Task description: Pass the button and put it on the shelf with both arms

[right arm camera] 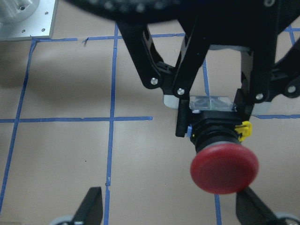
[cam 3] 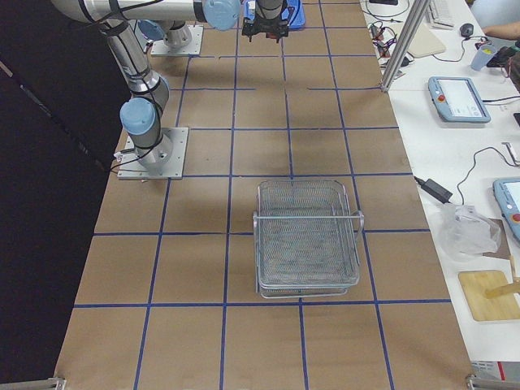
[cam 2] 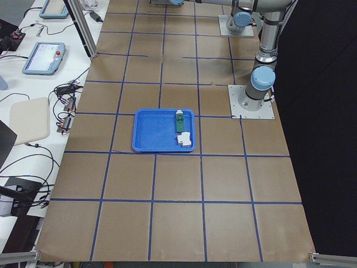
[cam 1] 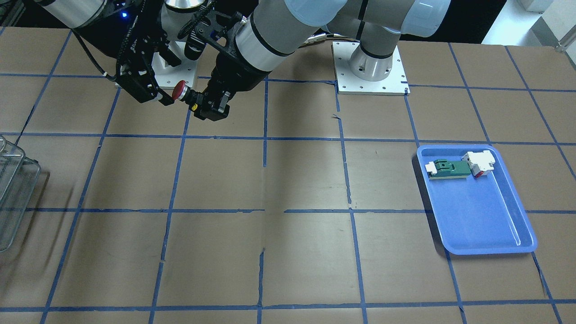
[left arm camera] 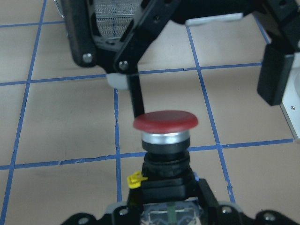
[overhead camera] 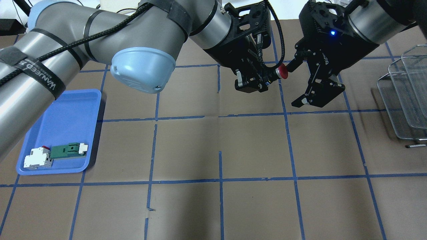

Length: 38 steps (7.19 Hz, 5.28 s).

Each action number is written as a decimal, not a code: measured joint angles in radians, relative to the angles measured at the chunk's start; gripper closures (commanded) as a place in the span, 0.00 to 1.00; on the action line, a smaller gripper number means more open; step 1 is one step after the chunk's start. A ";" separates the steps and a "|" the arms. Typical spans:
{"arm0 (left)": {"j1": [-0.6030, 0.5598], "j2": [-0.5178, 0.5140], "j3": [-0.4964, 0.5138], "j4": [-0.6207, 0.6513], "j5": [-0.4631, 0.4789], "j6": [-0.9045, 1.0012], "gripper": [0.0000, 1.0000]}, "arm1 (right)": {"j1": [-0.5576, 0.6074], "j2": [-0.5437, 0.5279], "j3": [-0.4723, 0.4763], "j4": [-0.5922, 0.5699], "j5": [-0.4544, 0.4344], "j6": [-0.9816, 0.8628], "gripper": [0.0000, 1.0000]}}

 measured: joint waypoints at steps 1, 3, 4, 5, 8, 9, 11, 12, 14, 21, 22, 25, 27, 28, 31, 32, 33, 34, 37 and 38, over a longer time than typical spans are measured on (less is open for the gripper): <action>0.000 0.000 0.001 0.000 -0.001 0.000 1.00 | -0.020 -0.003 0.001 0.007 0.040 -0.002 0.00; 0.005 0.000 0.002 -0.001 -0.006 -0.002 1.00 | -0.047 -0.009 0.000 0.009 0.090 -0.003 0.00; 0.006 0.002 0.002 -0.001 -0.011 -0.003 1.00 | -0.051 -0.009 0.000 0.006 0.096 -0.004 0.00; 0.007 0.003 0.003 -0.002 -0.013 -0.004 1.00 | -0.053 -0.009 -0.004 0.003 0.101 -0.002 0.00; 0.007 0.008 0.003 -0.002 -0.014 -0.005 1.00 | -0.055 -0.011 -0.019 -0.008 0.148 0.030 0.00; 0.007 0.010 0.003 -0.002 -0.014 -0.006 1.00 | -0.053 -0.012 -0.018 -0.013 0.160 0.047 0.00; 0.007 0.011 0.003 -0.001 -0.013 -0.010 1.00 | -0.050 -0.014 -0.012 -0.020 0.165 0.057 0.00; 0.007 0.008 0.003 -0.001 -0.013 -0.013 1.00 | -0.049 -0.013 -0.009 -0.021 0.172 0.059 0.00; 0.007 0.007 0.005 0.000 -0.012 -0.019 1.00 | -0.046 -0.007 -0.006 -0.032 0.189 0.059 0.00; 0.001 0.009 0.008 0.004 -0.012 -0.040 1.00 | -0.046 -0.001 0.015 -0.059 0.186 0.067 0.00; 0.000 0.011 0.008 0.004 -0.012 -0.040 1.00 | -0.046 -0.001 0.025 -0.060 0.187 0.068 0.01; -0.002 0.014 0.007 0.004 -0.010 -0.040 1.00 | -0.046 -0.008 0.031 -0.060 0.188 0.071 0.15; -0.003 0.013 0.007 0.004 -0.009 -0.041 1.00 | -0.046 -0.011 0.031 -0.059 0.188 0.067 0.79; -0.003 0.015 0.006 0.004 -0.008 -0.042 1.00 | -0.046 -0.012 0.031 -0.062 0.188 0.062 0.90; -0.004 0.023 0.007 0.004 -0.011 -0.045 0.50 | -0.046 -0.012 0.031 -0.066 0.188 0.058 1.00; -0.005 0.025 0.007 0.011 -0.007 -0.041 0.49 | -0.046 -0.012 0.030 -0.066 0.187 0.058 1.00; -0.004 0.026 0.008 0.030 -0.004 -0.036 0.45 | -0.045 -0.012 0.029 -0.066 0.187 0.059 1.00; -0.005 0.025 0.007 0.051 -0.003 -0.036 0.45 | -0.046 -0.012 0.026 -0.063 0.186 0.060 1.00; -0.005 0.026 0.007 0.064 0.001 -0.038 0.00 | -0.046 -0.010 0.022 -0.057 0.185 0.059 1.00; -0.005 0.027 0.006 0.064 0.002 -0.038 0.00 | -0.046 -0.009 0.021 -0.056 0.182 0.060 1.00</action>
